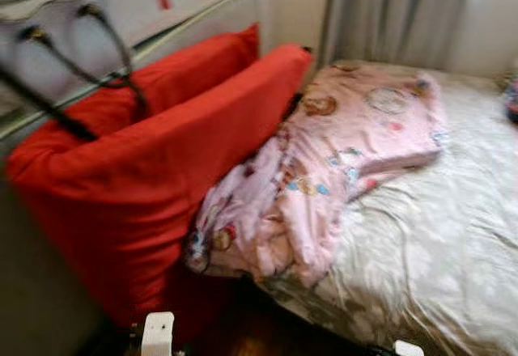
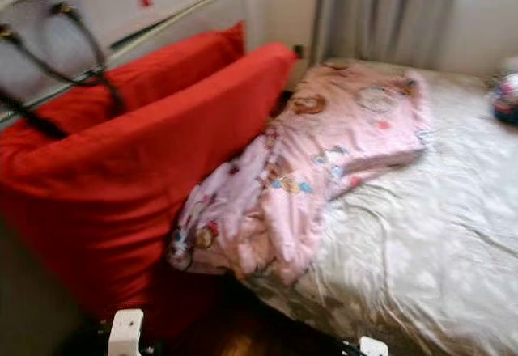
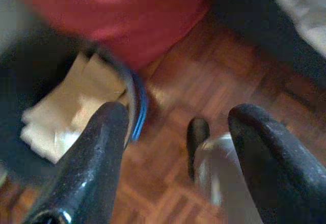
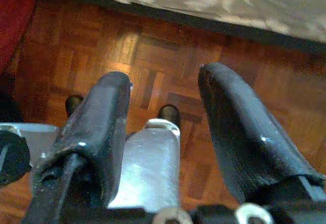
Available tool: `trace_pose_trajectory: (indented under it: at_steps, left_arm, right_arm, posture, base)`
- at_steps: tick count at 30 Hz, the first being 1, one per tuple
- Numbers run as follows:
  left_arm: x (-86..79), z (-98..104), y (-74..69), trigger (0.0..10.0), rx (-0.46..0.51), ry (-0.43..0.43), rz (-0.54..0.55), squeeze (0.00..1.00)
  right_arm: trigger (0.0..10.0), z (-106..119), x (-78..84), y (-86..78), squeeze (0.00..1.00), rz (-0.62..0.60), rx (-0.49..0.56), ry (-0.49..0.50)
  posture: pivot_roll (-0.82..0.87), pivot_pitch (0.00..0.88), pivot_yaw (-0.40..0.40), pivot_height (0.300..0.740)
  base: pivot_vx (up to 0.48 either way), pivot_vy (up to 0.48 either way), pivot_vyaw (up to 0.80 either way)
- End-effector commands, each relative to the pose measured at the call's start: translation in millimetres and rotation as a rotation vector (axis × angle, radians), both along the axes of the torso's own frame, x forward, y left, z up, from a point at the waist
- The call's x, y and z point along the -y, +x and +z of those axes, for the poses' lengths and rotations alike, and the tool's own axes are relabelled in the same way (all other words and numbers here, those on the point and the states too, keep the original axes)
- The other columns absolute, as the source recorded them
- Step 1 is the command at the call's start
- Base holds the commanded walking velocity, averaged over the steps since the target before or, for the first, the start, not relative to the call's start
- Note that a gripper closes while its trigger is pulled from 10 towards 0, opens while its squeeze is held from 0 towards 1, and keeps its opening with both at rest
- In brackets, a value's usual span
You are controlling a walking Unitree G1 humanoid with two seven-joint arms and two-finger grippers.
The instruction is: Clean up the room
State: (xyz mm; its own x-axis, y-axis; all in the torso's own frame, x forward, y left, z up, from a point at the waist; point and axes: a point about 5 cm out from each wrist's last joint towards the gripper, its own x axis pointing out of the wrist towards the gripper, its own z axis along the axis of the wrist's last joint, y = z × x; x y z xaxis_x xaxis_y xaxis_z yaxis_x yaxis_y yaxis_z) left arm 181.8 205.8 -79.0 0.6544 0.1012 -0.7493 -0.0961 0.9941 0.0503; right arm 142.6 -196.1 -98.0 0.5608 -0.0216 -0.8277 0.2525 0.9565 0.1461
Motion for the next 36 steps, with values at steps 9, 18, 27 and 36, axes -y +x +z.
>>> trace_pose_trajectory:
  at_steps: [9,18,27,36]
  left_arm:
    - [0.6,-0.8,-0.7,10.0,-0.009,-0.005,0.007,0.0]
    - [2.7,-1.1,-0.4,10.0,-0.009,-0.012,0.011,0.0]
    - [12.1,-4.0,-3.6,10.0,-0.011,-0.041,0.051,0.0]
    - [4.7,-2.3,-2.4,10.0,-0.009,-0.018,0.032,0.0]
  right_arm:
    - [10.0,-1.9,-1.9,-5.4,0.0,0.01,-0.007,0.003]
    - [10.0,-1.8,-0.7,-5.4,0.0,-0.005,-0.007,0.008]
    - [10.0,1.4,12.0,-2.8,0.0,0.066,-0.003,-0.041]
    - [10.0,-0.5,4.3,-4.7,0.0,-0.002,0.006,-0.014]
  posture:
    - [0.0,0.0,0.009,0.74]
    - [0.0,0.0,-0.002,0.74]
    - [-0.01,0.0,-0.052,0.74]
    - [-0.01,0.0,-0.017,0.74]
  base:
    - [0.0,0.0,0.8]
    - [0.0,0.0,0.09]
    - [0.0,0.0,0.09]
    - [0.0,0.0,0.18]
